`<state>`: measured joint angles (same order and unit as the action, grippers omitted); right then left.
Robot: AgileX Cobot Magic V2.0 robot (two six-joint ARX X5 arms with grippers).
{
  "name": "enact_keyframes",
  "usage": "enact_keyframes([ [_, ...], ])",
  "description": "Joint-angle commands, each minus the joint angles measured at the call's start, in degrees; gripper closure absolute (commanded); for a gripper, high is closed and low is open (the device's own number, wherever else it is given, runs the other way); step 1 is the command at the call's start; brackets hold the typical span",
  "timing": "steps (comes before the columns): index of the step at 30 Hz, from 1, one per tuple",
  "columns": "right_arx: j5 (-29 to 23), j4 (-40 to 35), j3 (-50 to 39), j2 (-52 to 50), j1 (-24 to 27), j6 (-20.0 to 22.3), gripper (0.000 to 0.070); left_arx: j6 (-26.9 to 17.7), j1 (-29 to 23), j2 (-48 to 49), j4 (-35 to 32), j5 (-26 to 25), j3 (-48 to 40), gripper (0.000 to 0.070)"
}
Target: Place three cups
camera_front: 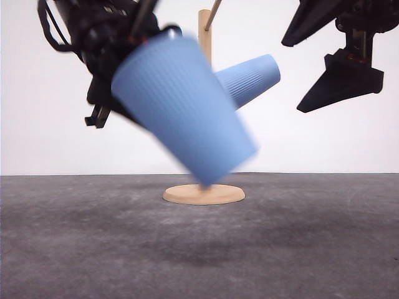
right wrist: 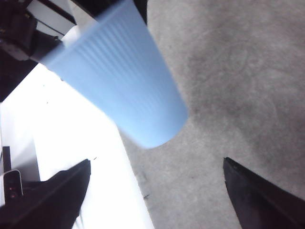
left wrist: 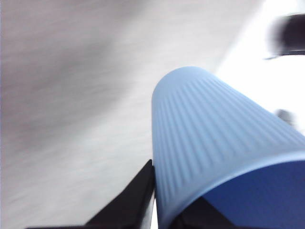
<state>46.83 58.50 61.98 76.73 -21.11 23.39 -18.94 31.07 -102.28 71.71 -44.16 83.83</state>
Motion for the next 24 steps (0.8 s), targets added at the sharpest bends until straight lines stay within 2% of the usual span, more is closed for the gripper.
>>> enact_keyframes([
  [1,1.09,0.2,0.63,0.26,-0.78,2.41,0.015,-6.77,-0.48,-0.7,1.68,-4.01,1.05,0.0693],
  [6,4.76,0.32,0.63,0.31,-2.34,5.92,0.0151,-14.02,-2.93,-0.7,5.32,-9.77,1.07,0.0696],
  [10,7.7,-0.08,0.63,0.39,-3.7,8.13,0.0151,-18.01,-4.67,-0.7,7.51,-13.95,1.07,0.0697],
  [16,10.16,-2.76,0.63,0.42,-5.89,7.08,0.0152,-21.1,-4.81,-0.7,9.88,-16.64,1.07,0.0697],
  [24,10.18,-5.85,0.63,0.55,-9.46,4.71,0.0159,-22.2,-3.19,-0.7,11.66,-18.91,1.07,0.0696],
])
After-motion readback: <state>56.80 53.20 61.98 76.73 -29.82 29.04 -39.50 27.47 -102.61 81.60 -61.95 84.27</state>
